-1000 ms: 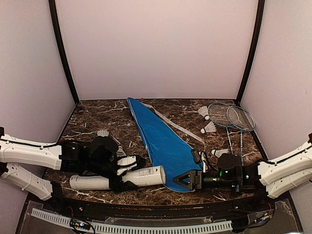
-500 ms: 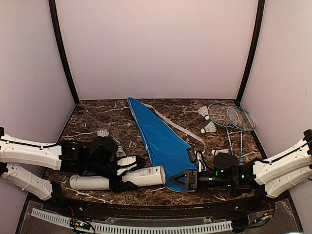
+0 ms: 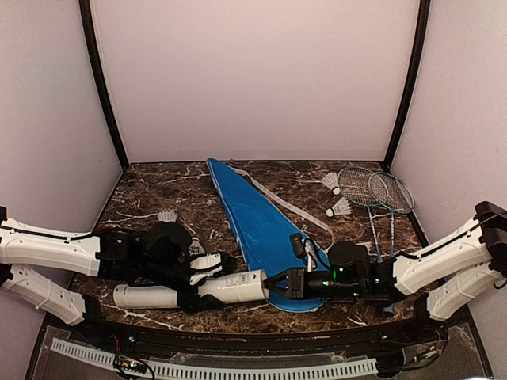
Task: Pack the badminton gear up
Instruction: Open the tube cap from the shuttle tube.
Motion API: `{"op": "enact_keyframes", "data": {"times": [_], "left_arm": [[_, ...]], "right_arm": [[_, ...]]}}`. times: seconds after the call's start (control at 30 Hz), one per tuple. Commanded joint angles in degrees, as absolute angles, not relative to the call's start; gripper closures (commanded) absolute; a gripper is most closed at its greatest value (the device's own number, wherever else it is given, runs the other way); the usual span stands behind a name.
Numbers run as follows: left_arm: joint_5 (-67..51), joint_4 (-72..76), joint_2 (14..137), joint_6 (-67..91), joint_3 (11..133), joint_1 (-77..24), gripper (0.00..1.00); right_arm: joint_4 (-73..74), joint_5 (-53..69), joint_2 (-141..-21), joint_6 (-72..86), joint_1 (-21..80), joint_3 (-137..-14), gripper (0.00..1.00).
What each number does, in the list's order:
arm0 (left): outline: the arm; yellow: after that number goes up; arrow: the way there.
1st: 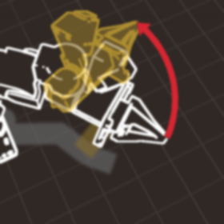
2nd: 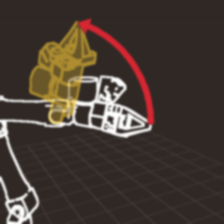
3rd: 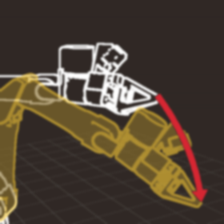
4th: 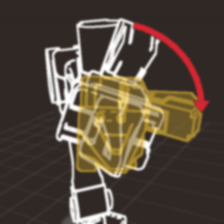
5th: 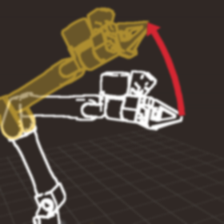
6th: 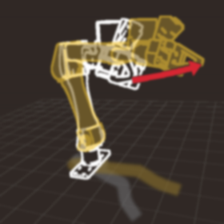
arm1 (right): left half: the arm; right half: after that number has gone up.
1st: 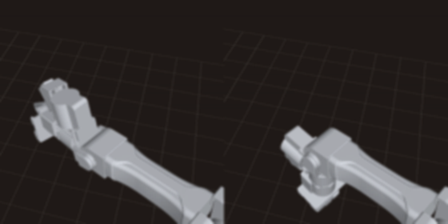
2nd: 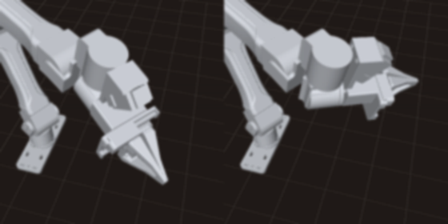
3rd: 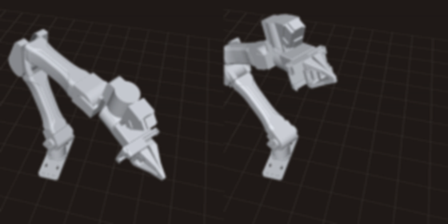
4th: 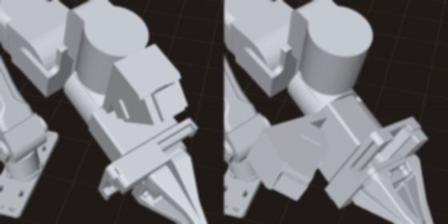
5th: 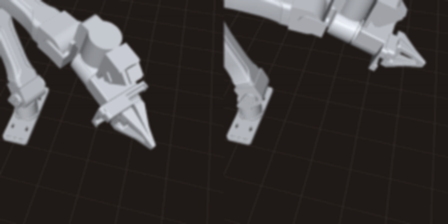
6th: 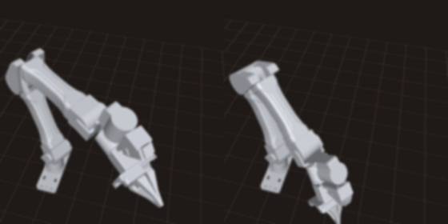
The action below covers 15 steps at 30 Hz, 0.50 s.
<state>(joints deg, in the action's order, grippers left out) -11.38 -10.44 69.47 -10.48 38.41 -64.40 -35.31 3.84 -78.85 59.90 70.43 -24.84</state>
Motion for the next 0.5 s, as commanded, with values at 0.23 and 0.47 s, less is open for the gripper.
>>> {"op": "enact_keyframes", "data": {"times": [0.23, 0.47], "left_arm": [[-13.2, -7.0, 68.4, -11.1, 37.6, -64.2, 0.27], [-12.5, -7.3, 68.7, -11.2, 37.8, -64.2, 0.27]], "right_arm": [[-39.1, 6.8, -81.3, 59.2, 69.5, -27.0, 0.94], [-37.8, 6.1, -81.1, 59.4, 69.2, -26.7, 0.98]]}}
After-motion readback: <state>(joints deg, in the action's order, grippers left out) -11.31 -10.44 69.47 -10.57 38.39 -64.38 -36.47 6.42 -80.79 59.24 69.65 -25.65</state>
